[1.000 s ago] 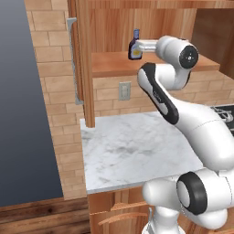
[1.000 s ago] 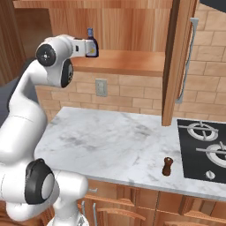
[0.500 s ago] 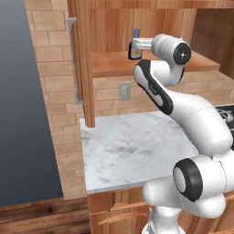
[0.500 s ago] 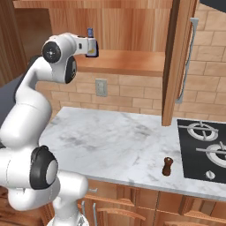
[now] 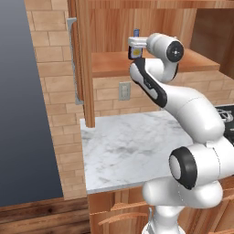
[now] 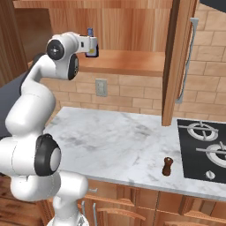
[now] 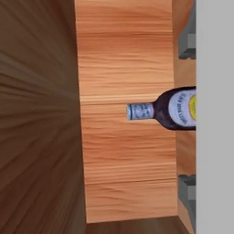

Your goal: Take 2 condiments from the cabinet and move them on the counter near the stove.Make sure the condiments are lined up with each other, next to each other.

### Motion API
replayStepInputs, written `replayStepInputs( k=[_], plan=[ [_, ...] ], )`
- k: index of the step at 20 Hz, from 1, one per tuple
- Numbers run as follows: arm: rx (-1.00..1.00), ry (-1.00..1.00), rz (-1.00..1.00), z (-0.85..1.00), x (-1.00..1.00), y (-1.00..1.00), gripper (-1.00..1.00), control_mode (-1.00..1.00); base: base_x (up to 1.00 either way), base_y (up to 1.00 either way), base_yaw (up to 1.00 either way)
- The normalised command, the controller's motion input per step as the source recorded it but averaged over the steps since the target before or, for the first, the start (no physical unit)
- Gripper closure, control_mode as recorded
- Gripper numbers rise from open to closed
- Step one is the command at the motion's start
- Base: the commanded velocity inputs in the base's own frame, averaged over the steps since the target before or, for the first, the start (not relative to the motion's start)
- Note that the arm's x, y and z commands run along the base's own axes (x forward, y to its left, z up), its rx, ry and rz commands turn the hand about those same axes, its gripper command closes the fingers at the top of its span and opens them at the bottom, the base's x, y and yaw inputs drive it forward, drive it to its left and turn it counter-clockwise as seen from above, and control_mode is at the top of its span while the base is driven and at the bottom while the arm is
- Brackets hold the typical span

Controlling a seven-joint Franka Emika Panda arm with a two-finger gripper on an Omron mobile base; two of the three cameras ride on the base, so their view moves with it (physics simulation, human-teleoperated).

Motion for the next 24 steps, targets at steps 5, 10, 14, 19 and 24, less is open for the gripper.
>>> replayStepInputs(
  k=[5, 10, 14, 19, 24],
  plan=[
    [0.0, 0.0, 0.0, -0.06, 0.15, 0.0, -1.0, -1.0, 0.0, 0.0, 0.0],
    [0.0, 0.0, 0.0, -0.06, 0.12, 0.0, -1.0, -1.0, 0.0, 0.0, 0.0],
    [0.0, 0.0, 0.0, -0.05, 0.11, 0.0, -1.0, -1.0, 0.0, 0.0, 0.0],
    [0.0, 0.02, 0.0, 0.0, 0.13, 0.0, -1.0, -1.0, 0.0, 0.0, 0.0],
    [0.0, 0.04, 0.0, 0.0, 0.15, 0.0, -1.0, -1.0, 0.0, 0.0, 0.0]
  ],
)
